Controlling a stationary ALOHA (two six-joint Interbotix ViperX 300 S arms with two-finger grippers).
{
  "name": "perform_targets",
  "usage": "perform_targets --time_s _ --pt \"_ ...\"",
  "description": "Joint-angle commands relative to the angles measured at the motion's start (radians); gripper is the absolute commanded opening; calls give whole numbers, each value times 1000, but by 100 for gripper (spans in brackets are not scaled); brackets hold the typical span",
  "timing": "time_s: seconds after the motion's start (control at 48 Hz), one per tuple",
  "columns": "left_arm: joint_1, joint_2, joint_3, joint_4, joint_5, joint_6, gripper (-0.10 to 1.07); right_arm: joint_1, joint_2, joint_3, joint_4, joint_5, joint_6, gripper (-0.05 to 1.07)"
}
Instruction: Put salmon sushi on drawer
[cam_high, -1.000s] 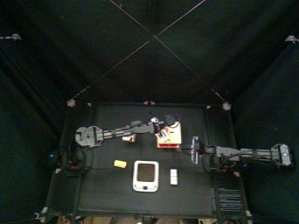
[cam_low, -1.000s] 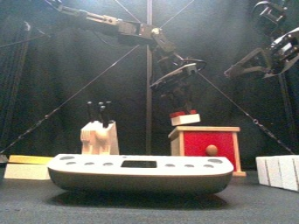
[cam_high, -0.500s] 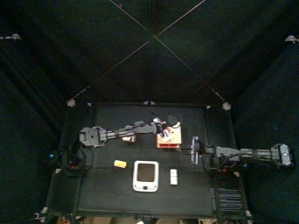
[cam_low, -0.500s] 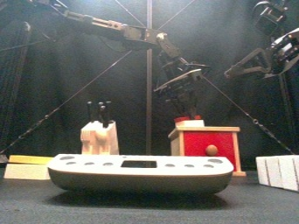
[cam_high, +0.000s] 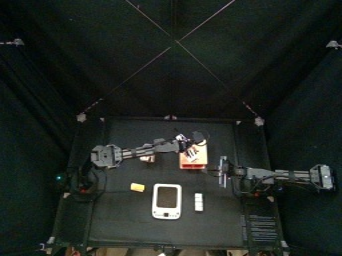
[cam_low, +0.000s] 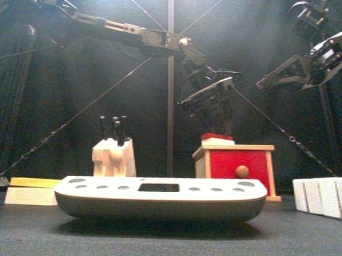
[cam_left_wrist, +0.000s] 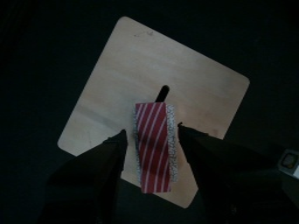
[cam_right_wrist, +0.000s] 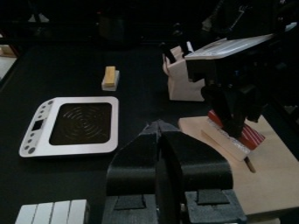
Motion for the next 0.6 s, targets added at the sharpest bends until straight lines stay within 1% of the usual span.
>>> perform_targets --time_s 0.0,0.396,0.583 --pt "2 -25 -31 5 -8 -2 85 -3 6 -6 2 -5 -2 1" --pt "2 -25 -26 6 -8 -6 85 -3 6 -6 2 -5 0 1" --pt "-3 -49 2 18 -15 -11 85 -3 6 -8 0 -5 0 1"
